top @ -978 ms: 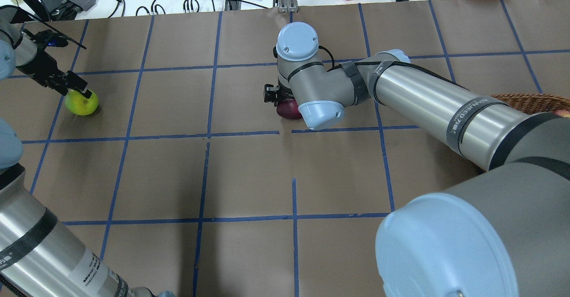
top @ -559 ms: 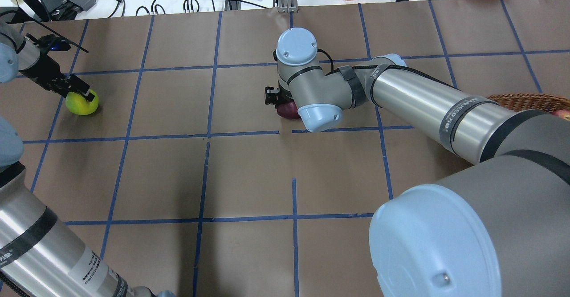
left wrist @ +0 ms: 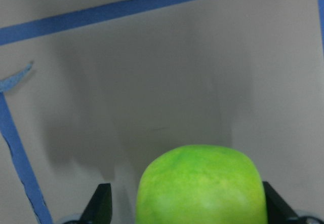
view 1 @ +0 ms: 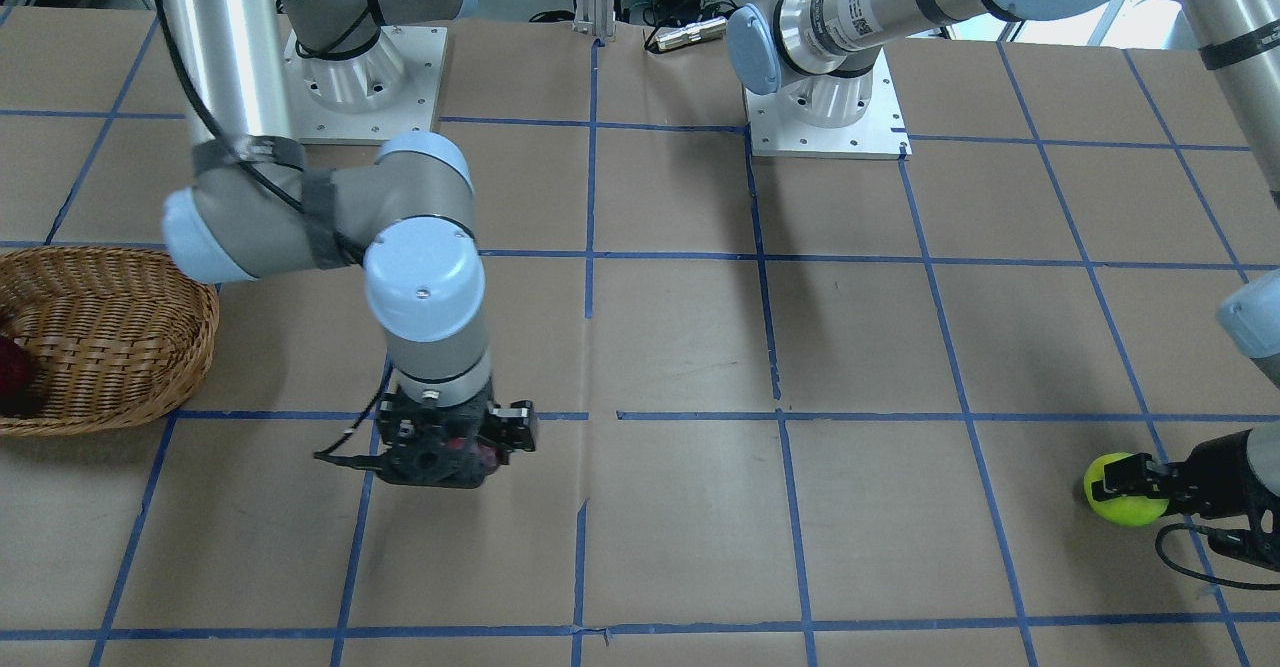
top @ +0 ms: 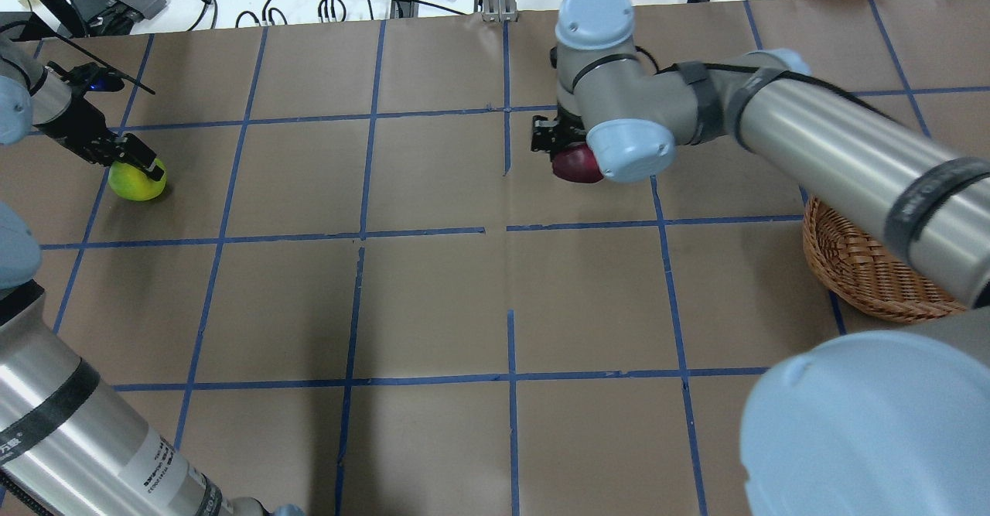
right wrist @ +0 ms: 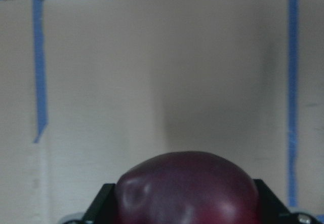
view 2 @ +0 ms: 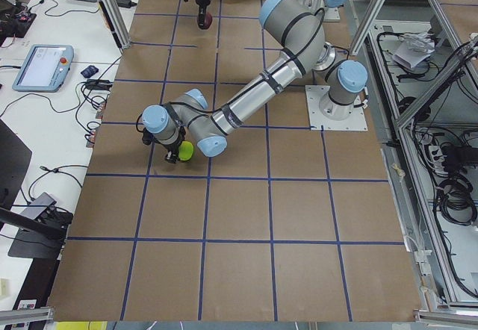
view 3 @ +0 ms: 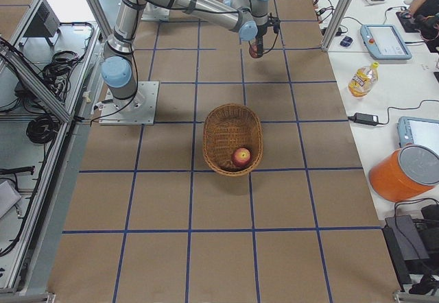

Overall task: Put all apples into basket
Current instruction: 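Drop dark red apple in basket with right while left carries green apple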

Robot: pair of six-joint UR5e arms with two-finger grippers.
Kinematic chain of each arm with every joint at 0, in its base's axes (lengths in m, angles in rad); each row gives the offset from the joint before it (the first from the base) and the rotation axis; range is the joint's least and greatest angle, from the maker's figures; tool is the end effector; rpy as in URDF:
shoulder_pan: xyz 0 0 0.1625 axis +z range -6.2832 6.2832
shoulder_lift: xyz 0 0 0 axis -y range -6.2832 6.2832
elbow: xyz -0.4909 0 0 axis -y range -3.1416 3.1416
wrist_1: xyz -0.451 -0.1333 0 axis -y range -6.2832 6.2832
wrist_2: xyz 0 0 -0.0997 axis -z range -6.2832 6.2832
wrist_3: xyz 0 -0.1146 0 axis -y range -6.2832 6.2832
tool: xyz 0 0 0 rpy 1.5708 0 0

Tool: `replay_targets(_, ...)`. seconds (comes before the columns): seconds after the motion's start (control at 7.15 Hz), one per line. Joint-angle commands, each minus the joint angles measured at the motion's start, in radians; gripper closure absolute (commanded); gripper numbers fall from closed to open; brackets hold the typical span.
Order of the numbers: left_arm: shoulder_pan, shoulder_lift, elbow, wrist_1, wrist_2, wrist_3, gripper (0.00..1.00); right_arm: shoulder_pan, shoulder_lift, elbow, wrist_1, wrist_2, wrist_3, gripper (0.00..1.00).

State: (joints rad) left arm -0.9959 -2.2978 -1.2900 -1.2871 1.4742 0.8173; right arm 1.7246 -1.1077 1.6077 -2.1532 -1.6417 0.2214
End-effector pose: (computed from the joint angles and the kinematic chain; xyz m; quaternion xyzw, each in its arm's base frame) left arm 0.3209 -0.7608 0.2060 -0.1165 -0.9887 -0.0314 0.0889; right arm 0.2346 -0.6961 0.2798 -0.0352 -0.9979 0.0470 0.0271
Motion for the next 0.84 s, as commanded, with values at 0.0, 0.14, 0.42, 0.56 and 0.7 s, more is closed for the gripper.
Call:
replay_targets(0.0,-0.03,0.052,0.017,-0.145,-0.002,-0.094,1.0,-0.252,-0.115,0.093,0.09,-0.013,-0.189,0.53)
replay_targets(0.14,-0.108,0.107,0.017,-0.202,0.001,-0.178,1.0,-0.367,-0.165,0.15,0.079,-0.012,-0.33,0.52)
replay_targets(0.42,-0.377,0.214,0.005,-0.285,0.015,-0.503,1.0,-0.582,-0.193,0.254,-0.072,0.006,-0.594,0.52)
replay_targets(0.56,-0.492,0.233,-0.017,-0.278,0.012,-0.641,1.0,-0.652,-0.204,0.267,-0.088,0.028,-0.723,0.5)
replay_targets(0.7,-0.579,0.23,-0.043,-0.262,0.012,-0.781,1.0,-0.745,-0.193,0.268,-0.089,0.108,-0.816,0.41)
